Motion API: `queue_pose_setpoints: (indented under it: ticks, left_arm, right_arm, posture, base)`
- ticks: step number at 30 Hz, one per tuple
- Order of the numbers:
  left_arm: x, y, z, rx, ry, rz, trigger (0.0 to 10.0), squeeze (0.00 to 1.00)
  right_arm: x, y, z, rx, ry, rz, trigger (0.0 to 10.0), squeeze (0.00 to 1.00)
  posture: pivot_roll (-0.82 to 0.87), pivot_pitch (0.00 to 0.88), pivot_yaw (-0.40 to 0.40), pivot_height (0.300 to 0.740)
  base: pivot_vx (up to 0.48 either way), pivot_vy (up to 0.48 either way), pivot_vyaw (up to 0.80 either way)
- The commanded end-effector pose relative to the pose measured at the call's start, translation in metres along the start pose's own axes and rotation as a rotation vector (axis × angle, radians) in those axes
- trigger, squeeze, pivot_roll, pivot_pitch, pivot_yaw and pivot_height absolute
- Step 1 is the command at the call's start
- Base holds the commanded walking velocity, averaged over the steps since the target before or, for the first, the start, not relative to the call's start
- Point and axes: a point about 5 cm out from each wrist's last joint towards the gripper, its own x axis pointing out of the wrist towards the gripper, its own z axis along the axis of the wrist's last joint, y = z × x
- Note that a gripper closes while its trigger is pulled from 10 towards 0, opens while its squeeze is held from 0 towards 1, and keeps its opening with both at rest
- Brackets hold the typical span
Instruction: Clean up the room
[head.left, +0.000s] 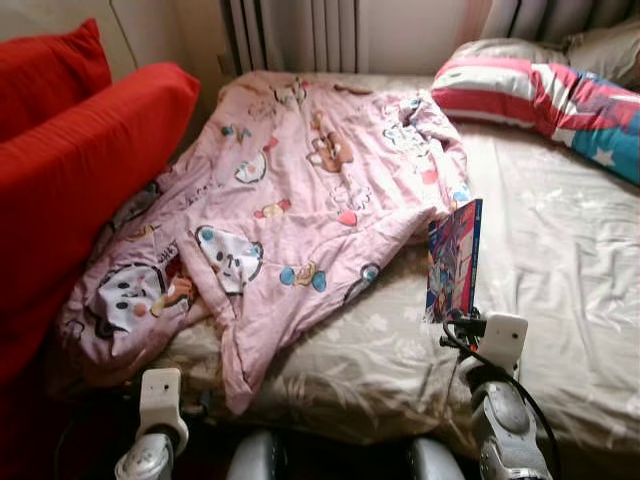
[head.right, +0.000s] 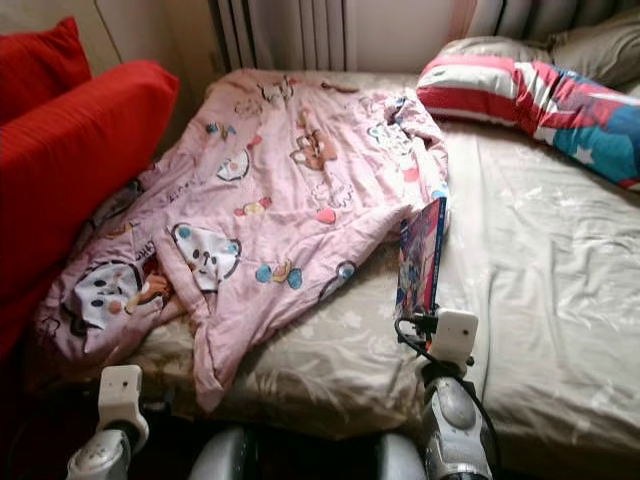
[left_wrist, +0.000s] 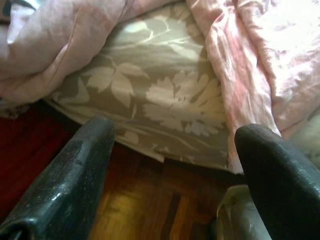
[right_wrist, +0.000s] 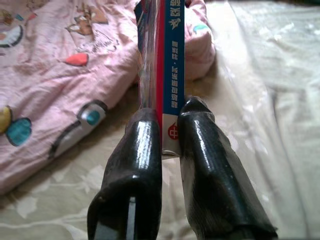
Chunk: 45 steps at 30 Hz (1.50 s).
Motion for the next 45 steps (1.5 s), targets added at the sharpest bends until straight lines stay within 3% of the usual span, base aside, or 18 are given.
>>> queue_pose_setpoints:
  ticks: [1, 9, 22, 32, 39, 45]
  left_arm:
    - [-0.004, 0.000, -0.013, 0.000, 0.066, 0.014, 10.0, 0.00]
    - [-0.007, -0.002, -0.023, 0.002, 0.117, 0.013, 10.0, 0.00]
    - [-0.015, 0.000, -0.039, 0.004, 0.188, 0.023, 10.0, 0.00]
    - [-0.015, -0.001, -0.039, 0.016, 0.182, 0.013, 10.0, 0.00]
    - [-0.015, -0.001, -0.039, 0.010, 0.182, 0.017, 10.0, 0.00]
    - [-0.014, -0.003, -0.038, 0.009, 0.180, 0.011, 10.0, 0.00]
  right_arm:
    - [0.008, 0.007, 0.018, -0.010, -0.069, 0.024, 10.0, 0.00]
    - [0.010, 0.004, 0.019, -0.009, -0.064, 0.007, 10.0, 0.00]
    - [0.010, 0.005, 0.015, 0.006, -0.045, -0.010, 10.0, 0.00]
    - [0.012, -0.001, 0.011, 0.025, -0.008, -0.051, 10.0, 0.00]
    - [0.009, -0.001, 0.010, 0.027, -0.012, -0.065, 10.0, 0.00]
    - [0.010, -0.001, 0.010, 0.017, -0.008, -0.068, 10.0, 0.00]
  posture:
    - [-0.02, 0.006, 0.031, 0.698]
    - [-0.03, 0.000, 0.028, 0.740]
    - [-0.02, 0.000, 0.023, 0.740]
    - [-0.02, 0.000, 0.018, 0.740]
    - [-0.02, 0.000, 0.020, 0.740]
    - [-0.02, 0.000, 0.019, 0.740]
  base:
    - [0.000, 0.000, 0.00]
    - [0.000, 0.000, 0.00]
    - [0.000, 0.000, 0.00]
    - [0.000, 0.000, -0.13]
    - [0.000, -0.427, -0.71]
    - [0.000, -0.429, 0.00]
